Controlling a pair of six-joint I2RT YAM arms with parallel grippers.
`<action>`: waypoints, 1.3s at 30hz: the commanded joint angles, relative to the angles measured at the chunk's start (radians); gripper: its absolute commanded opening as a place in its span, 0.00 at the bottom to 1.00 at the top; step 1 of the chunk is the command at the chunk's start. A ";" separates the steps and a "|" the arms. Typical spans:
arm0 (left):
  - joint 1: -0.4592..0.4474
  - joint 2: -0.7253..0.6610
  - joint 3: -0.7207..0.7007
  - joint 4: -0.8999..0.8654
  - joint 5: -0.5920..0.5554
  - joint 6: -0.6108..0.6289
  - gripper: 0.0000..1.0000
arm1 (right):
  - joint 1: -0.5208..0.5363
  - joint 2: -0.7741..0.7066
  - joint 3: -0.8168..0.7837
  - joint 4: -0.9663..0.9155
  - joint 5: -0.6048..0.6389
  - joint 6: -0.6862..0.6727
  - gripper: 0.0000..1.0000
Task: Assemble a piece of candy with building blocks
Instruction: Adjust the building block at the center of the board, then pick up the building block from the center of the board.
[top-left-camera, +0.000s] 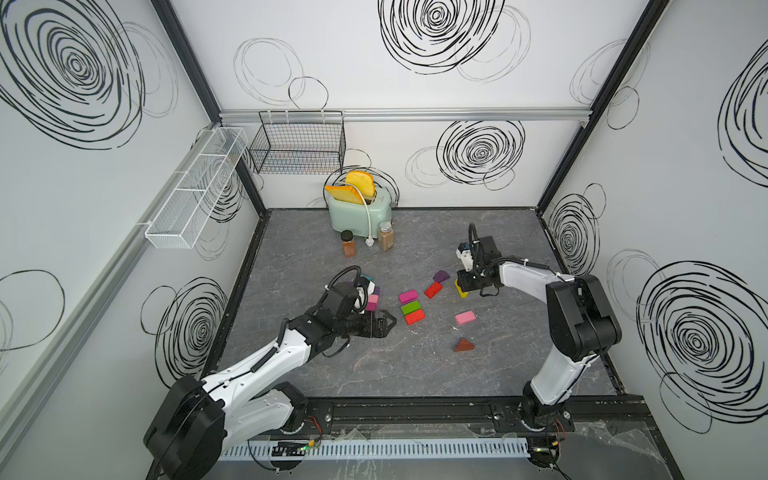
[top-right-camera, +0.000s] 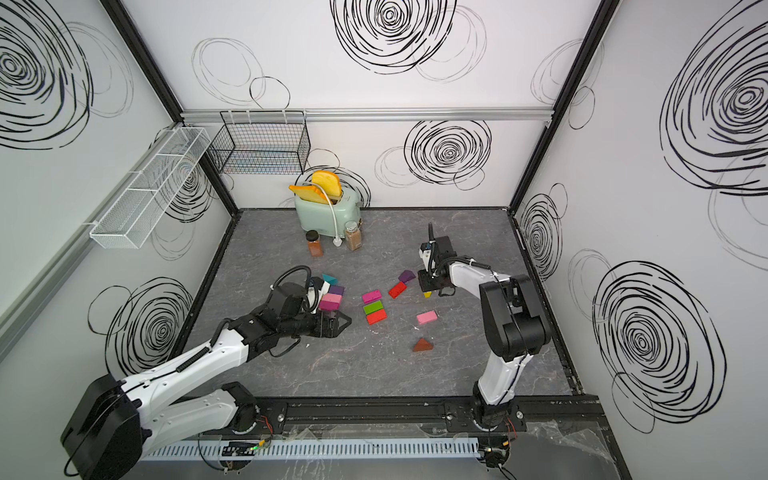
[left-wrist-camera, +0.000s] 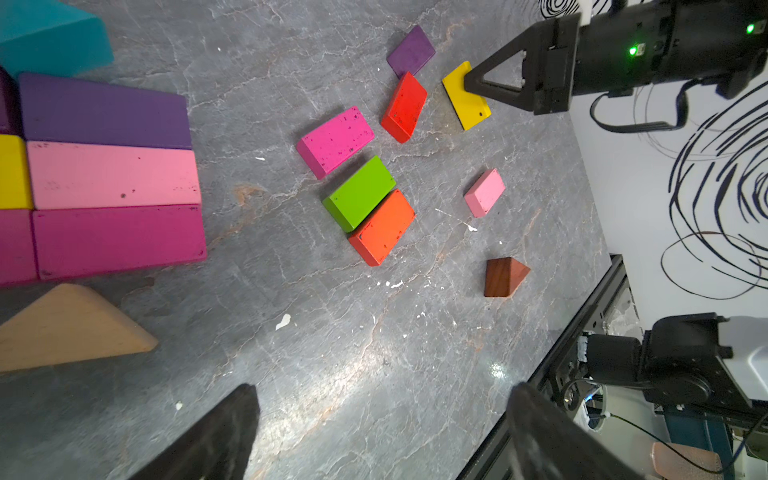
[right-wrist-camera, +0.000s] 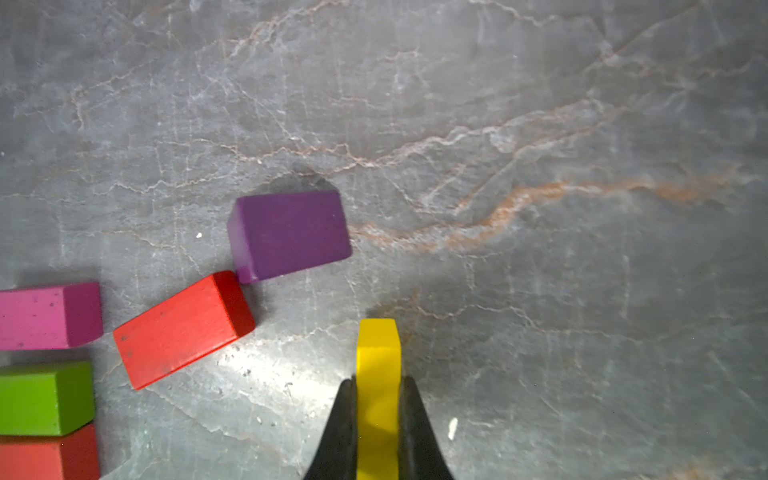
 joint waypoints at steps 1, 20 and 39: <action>0.006 -0.018 -0.001 0.036 0.014 -0.001 0.98 | -0.065 0.018 -0.048 -0.020 -0.170 -0.003 0.13; 0.021 0.002 -0.008 0.062 0.036 0.019 0.98 | -0.091 -0.026 -0.041 -0.071 -0.024 -0.047 0.60; 0.024 -0.016 -0.019 0.060 0.030 0.000 0.98 | 0.046 -0.046 -0.068 -0.056 -0.007 -0.018 0.43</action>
